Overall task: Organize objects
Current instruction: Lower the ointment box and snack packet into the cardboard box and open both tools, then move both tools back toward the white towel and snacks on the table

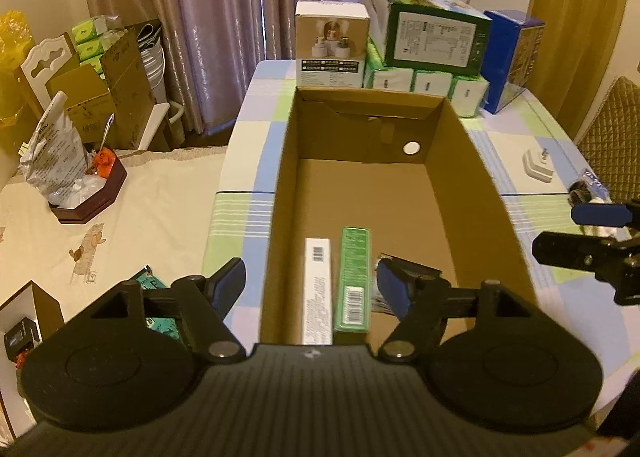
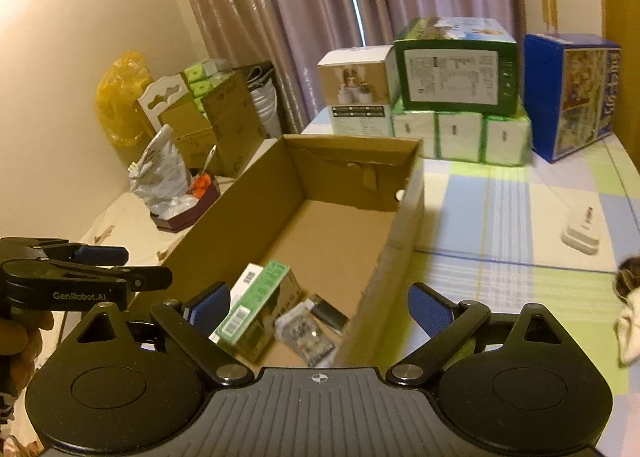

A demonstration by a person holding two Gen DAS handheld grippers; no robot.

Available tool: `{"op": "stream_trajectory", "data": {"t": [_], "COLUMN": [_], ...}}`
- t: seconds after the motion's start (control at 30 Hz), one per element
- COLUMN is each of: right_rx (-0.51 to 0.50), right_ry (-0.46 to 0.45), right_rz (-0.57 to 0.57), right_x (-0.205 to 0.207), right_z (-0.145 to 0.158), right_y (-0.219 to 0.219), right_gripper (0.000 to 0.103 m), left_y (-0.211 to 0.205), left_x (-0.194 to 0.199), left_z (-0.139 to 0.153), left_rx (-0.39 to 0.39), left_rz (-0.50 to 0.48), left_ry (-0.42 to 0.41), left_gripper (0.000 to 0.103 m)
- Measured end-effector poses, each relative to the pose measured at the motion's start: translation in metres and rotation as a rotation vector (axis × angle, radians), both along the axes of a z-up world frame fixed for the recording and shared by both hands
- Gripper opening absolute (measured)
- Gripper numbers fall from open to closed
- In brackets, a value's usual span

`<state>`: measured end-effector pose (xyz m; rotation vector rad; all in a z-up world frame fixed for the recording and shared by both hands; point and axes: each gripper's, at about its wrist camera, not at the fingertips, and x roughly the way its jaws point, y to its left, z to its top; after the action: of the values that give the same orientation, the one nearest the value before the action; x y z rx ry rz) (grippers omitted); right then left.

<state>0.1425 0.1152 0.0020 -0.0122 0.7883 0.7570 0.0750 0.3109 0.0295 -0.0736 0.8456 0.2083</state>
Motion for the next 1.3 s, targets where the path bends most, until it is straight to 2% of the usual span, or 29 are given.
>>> {"op": "stream_trajectory", "data": {"t": [0.4, 0.63, 0.87, 1.07, 1.3], "right_rx": [-0.025, -0.014, -0.004, 0.010, 0.015], "right_ry": [-0.029, -0.027, -0.029, 0.007, 0.025], "right_rz": [-0.062, -0.125, -0.194, -0.280, -0.386], "right_x": [-0.042, -0.056, -0.062, -0.067, -0.068], "right_z": [0.018, 0.022, 0.026, 0.022, 0.017], "right_y": [-0.063, -0.105, -0.144, -0.185, -0.230], "right_gripper": [0.096, 0.101, 0.101, 0.101, 0.101], "left_y": [-0.062, -0.093, -0.120, -0.139, -0.176], "left_x": [-0.033, -0.045, -0.054, -0.059, -0.050], "left_z": [0.025, 0.031, 0.036, 0.039, 0.033], "left_rx": [-0.015, -0.032, -0.038, -0.057, -0.073], "left_rz": [-0.026, -0.039, -0.059, -0.074, -0.151], "left_ry": [-0.055, -0.076, -0.100, -0.124, -0.117], "left_gripper": [0.086, 0.093, 0.101, 0.102, 0.102]}}
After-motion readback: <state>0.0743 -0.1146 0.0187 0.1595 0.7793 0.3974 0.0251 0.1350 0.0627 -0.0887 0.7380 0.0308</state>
